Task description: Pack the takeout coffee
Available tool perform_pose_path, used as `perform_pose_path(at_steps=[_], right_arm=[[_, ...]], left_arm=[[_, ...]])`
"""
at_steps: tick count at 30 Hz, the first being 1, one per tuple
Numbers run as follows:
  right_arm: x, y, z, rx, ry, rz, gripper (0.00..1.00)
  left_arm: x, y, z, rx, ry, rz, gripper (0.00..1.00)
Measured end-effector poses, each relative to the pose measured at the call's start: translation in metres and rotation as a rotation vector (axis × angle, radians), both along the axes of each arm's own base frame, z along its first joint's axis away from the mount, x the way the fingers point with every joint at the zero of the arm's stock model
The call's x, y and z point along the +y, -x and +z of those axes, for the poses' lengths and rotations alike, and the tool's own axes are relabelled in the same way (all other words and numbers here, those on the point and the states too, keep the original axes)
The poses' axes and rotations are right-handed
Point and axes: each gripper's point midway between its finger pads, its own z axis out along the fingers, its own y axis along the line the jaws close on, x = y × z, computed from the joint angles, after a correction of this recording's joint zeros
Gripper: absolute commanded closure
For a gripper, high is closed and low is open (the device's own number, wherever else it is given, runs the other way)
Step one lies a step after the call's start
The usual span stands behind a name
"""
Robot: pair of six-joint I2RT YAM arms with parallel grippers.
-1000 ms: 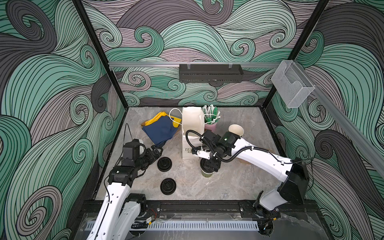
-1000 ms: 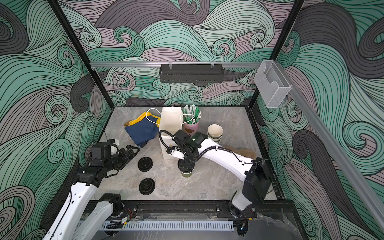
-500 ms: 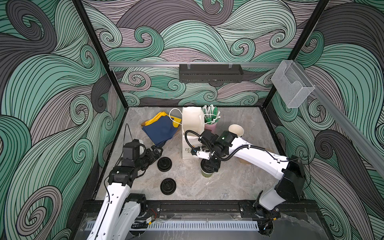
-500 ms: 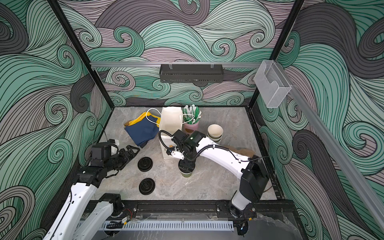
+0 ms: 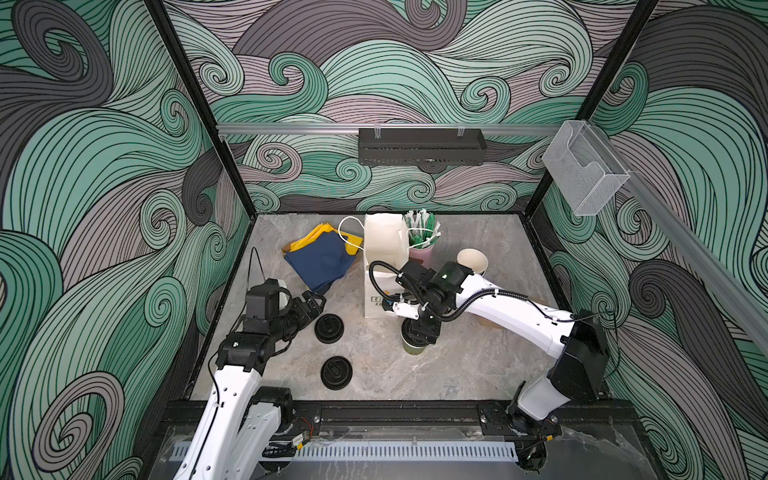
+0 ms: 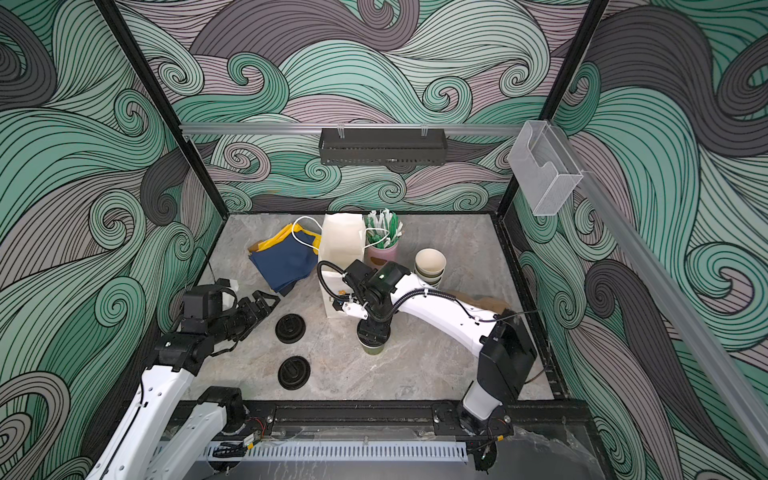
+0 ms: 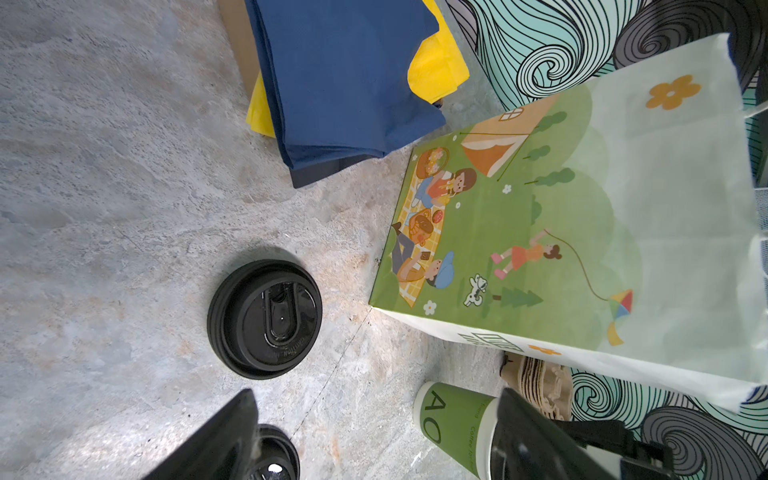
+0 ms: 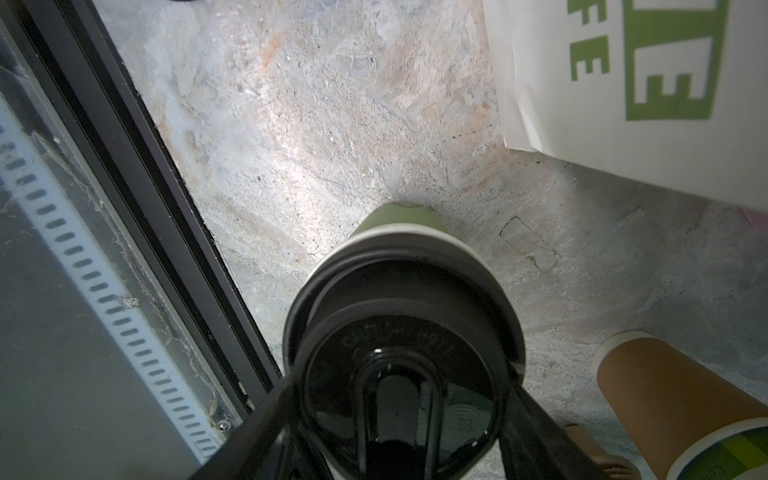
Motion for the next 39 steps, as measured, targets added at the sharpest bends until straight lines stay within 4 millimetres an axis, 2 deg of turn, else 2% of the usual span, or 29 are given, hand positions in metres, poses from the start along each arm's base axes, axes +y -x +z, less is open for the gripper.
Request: perform_pose_path(at_steps=[25,39], right_arm=[[0.000,0.001,-0.006,0.033,0.000,-0.011,0.29],[-0.004,-0.006,-0.011,-0.008,0.022,-0.017,0.29]], left_arm=[[0.000,0.000,0.000,0.001,0.000,-0.001,0.07],[0.000,0.000,0.000,0.002,0.000,-0.001,0.07]])
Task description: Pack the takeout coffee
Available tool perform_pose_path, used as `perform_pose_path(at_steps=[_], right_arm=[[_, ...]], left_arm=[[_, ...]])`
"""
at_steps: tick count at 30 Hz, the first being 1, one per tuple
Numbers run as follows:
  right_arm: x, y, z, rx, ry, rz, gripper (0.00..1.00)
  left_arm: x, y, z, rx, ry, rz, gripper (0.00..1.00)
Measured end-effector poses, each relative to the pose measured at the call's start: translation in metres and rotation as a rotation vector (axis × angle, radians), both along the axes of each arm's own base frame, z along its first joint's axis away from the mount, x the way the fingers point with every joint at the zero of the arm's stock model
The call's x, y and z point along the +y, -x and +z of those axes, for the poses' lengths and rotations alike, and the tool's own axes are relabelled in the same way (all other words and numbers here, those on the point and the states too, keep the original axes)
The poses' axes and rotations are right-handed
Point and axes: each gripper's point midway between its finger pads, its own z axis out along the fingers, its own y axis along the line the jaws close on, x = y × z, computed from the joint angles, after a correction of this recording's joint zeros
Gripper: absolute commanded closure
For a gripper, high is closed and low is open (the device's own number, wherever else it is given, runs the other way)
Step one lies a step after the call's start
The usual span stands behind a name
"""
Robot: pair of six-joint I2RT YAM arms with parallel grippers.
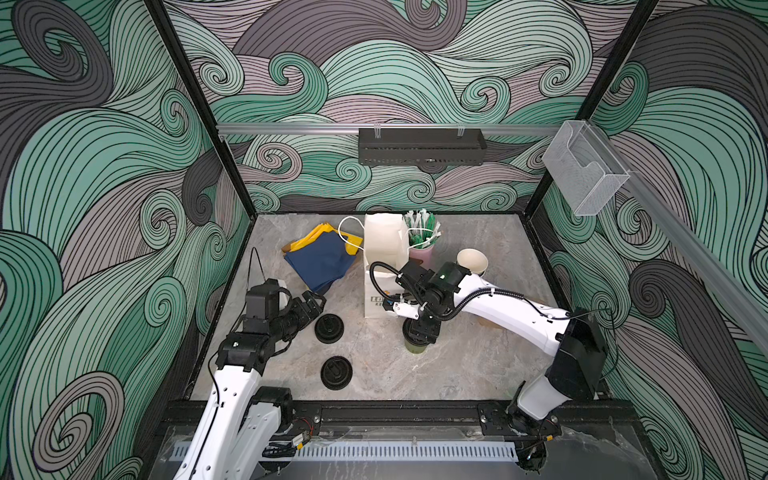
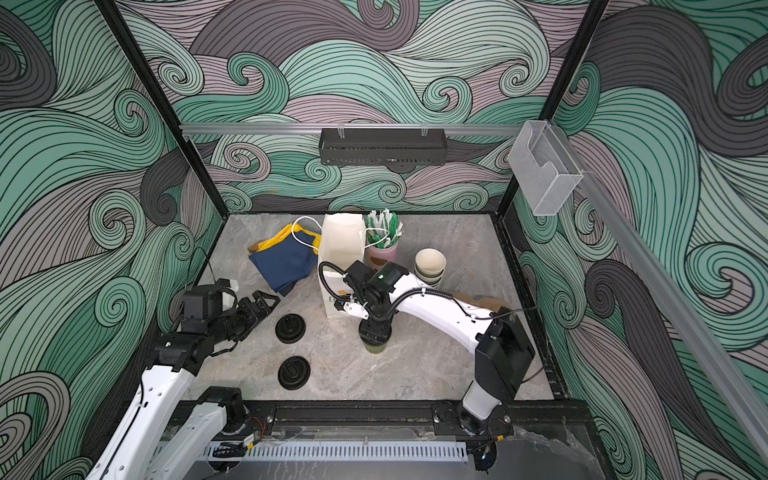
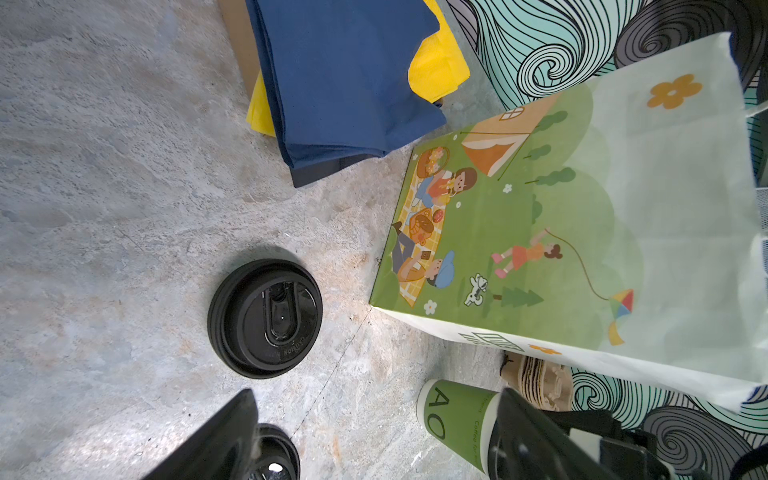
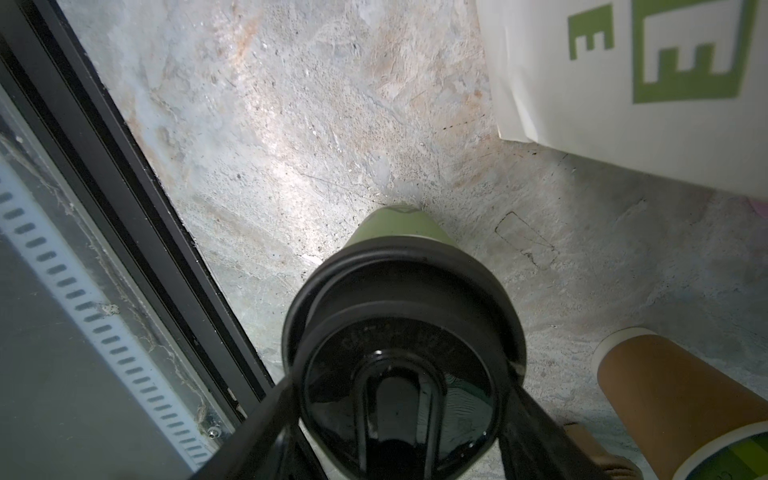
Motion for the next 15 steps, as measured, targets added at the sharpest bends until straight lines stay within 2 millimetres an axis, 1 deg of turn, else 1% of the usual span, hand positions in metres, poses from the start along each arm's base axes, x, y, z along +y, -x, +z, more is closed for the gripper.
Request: perform_pose_path(at_steps=[8,15], right_arm=[[0.0010,0.0014,-0.0023,0.008,-0.008,-0.010,0.30],[0.0044,0.0069,-0.0032,0.030,-0.035,-0.029,0.31]], left_arm=[[-0.0004,0.0003,-0.0001,0.001,0.001,-0.002,0.07],[-0.0079,0.0029,-0.0007,0.003,0.003,-0.034,0.07]])
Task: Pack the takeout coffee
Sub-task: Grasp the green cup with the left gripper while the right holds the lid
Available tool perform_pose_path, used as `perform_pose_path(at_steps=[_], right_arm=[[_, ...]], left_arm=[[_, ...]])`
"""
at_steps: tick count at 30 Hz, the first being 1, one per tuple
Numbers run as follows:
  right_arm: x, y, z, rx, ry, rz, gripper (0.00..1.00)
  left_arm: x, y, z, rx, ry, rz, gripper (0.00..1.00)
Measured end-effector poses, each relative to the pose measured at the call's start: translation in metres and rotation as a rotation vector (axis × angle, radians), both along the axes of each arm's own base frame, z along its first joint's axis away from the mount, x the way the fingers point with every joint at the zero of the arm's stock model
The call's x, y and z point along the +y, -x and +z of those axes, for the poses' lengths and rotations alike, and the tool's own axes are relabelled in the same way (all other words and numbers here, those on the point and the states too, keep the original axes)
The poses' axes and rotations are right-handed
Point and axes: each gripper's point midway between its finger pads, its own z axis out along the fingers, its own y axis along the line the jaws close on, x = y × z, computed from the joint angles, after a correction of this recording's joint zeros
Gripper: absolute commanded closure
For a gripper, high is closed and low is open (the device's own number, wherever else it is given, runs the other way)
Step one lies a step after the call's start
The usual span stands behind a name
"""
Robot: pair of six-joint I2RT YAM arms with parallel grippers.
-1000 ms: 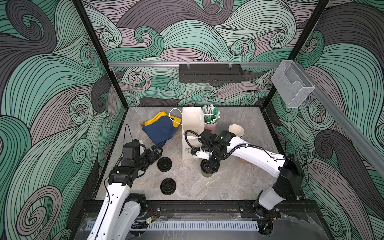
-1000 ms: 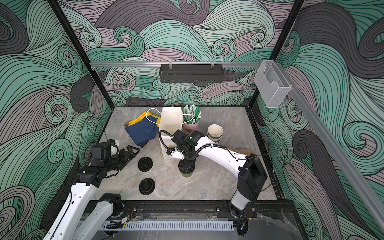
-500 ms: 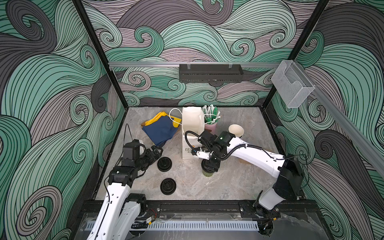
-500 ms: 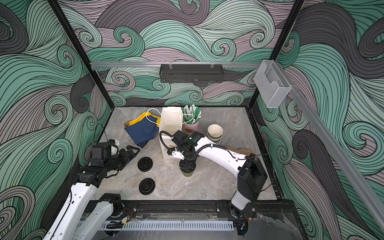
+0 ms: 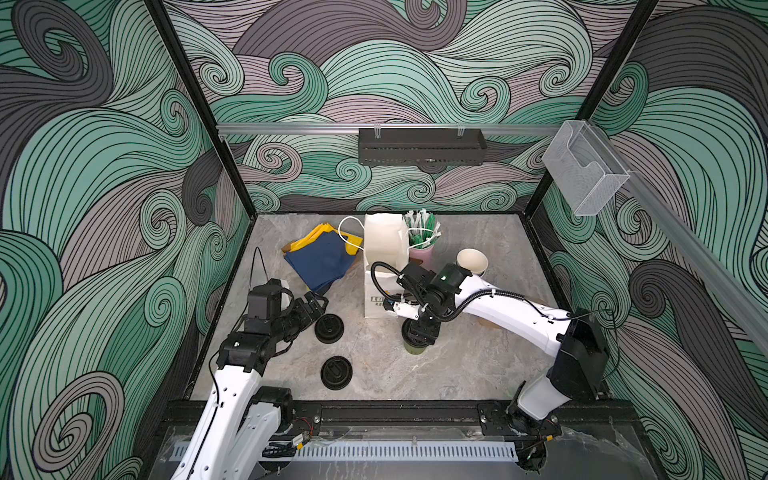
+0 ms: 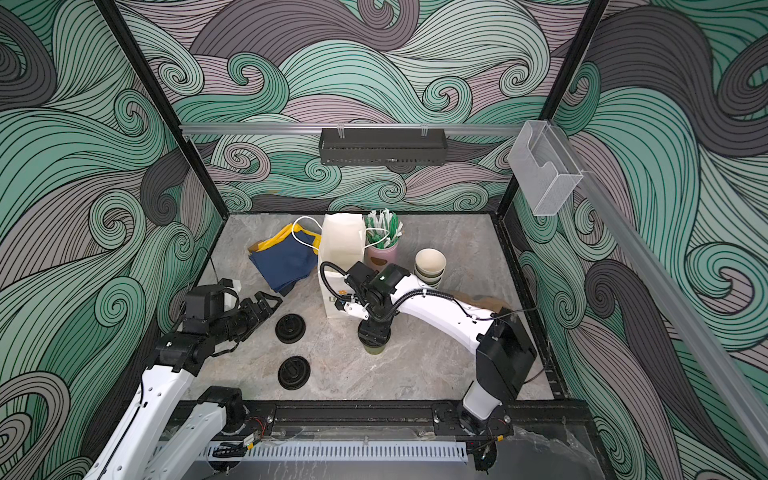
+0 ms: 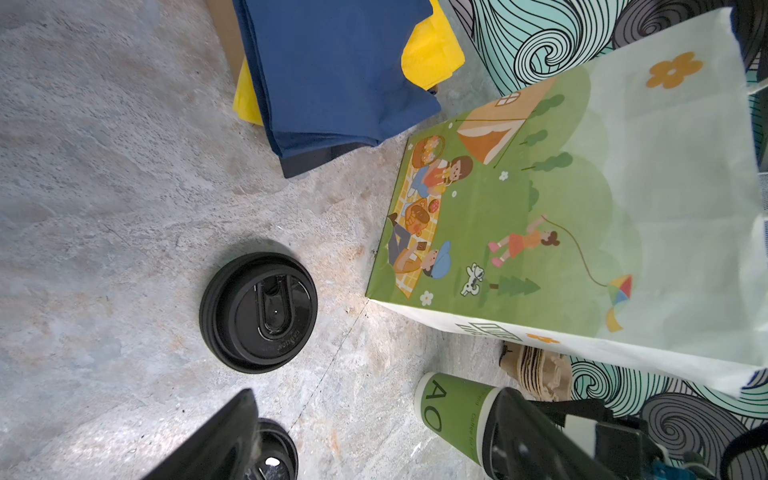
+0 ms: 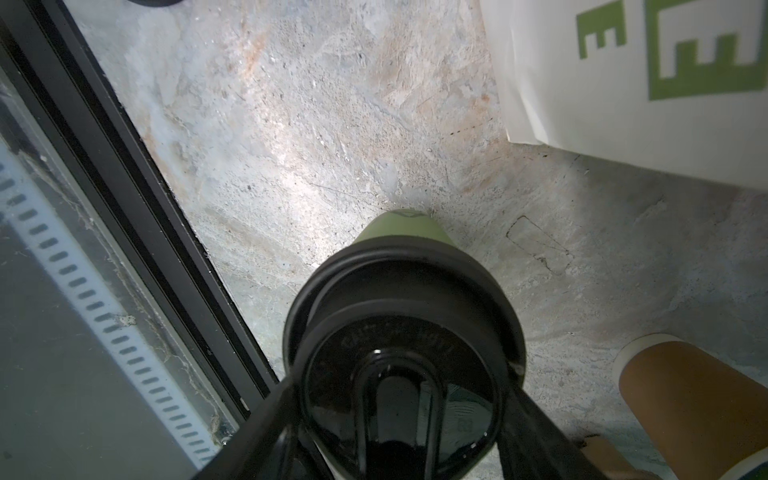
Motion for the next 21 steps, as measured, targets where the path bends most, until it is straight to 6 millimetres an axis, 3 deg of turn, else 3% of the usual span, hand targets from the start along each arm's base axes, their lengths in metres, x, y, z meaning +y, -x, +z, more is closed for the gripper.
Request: perform_pose_path(at_steps=[11,17,21], right_arm=[[0.015,0.022,-0.002,0.004,-0.045,0.037,0.31],[0.024,0.034,-0.002,-0.009,-0.069,0.073,0.31],[0.027,0.038,-0.002,-0.014,-0.084,0.082,0.31]], left_arm=[[-0.025,0.019,-0.008,0.036,0.062,-0.073,0.07],[-0.055,0.040,-0.018,0.086,0.122,-0.180,0.08],[-0.085,0.057,-0.026,0.112,0.197,-0.303,0.10]])
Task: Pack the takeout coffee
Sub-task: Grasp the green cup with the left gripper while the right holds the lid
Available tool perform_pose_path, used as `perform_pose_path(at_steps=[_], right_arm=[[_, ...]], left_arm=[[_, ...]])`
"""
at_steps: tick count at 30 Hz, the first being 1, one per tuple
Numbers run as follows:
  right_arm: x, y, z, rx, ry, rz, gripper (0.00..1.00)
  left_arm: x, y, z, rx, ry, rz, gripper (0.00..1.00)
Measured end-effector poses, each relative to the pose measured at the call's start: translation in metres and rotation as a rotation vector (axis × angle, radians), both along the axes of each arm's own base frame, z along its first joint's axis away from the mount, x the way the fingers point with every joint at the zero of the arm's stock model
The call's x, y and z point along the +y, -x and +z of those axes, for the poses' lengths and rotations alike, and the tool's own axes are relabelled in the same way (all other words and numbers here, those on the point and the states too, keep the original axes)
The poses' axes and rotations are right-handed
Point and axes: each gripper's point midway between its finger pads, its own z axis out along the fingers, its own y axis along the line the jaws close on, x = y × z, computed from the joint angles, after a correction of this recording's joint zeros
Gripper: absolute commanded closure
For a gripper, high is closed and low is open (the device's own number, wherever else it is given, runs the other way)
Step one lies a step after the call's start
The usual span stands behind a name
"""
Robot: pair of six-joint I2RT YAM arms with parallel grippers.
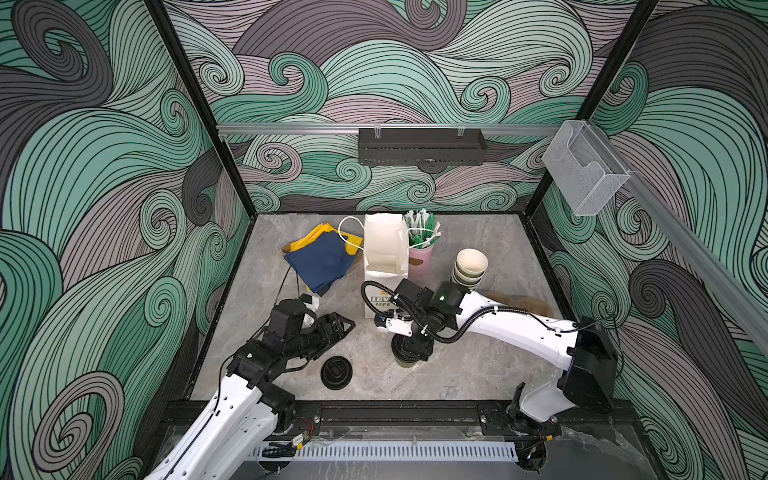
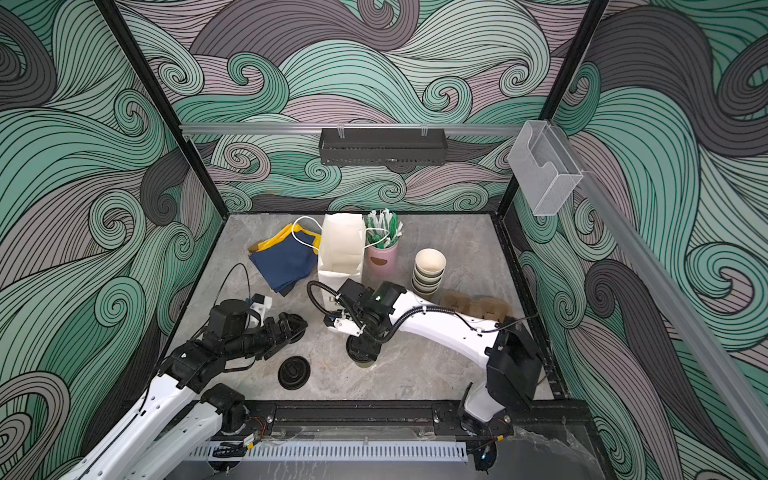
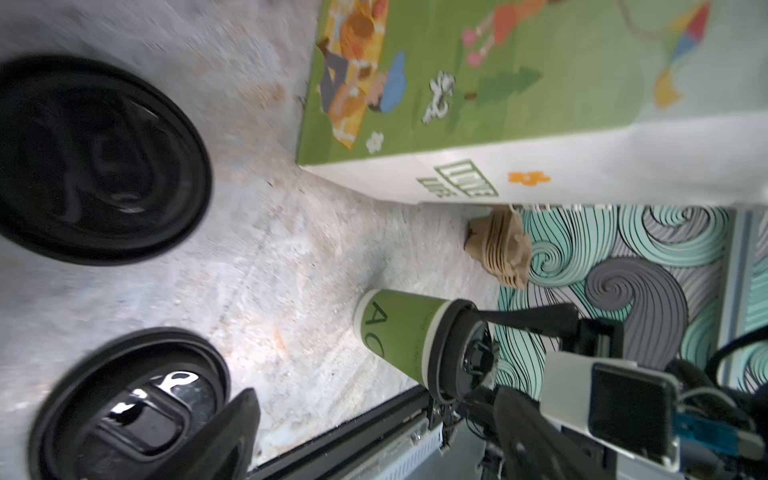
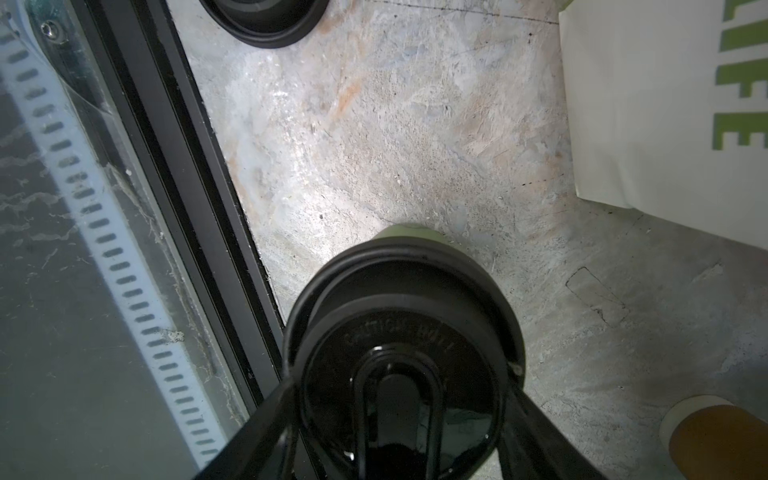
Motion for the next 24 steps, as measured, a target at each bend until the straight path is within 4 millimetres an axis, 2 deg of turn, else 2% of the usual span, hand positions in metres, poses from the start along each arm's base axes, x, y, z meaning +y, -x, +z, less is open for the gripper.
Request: perform_pose_path(at_steps=[6,12,18,24], right_arm=[[0.002,0.003,-0.001,0.001,-0.022,0.000,0.31],[0.004,0.005,-0.001,0.000,-0.034,0.004,0.31],[0.004,0.005,-0.001,-0.002,-0.040,-0.001,0.31],[0.004,0.005,-0.001,-0.002,-0.042,-0.010,0.31]], left_arm=[[-0.048,0.029,-0.018,0.029,0.102,-0.186,0.14],[-0.083,0.035,-0.024,0.044,0.159,-0.266,0.23],[-0.103,0.031,-0.021,0.003,0.211,-0.288,0.27],[-0.111,0.030,-0.038,0.024,0.204,-0.287,0.33]])
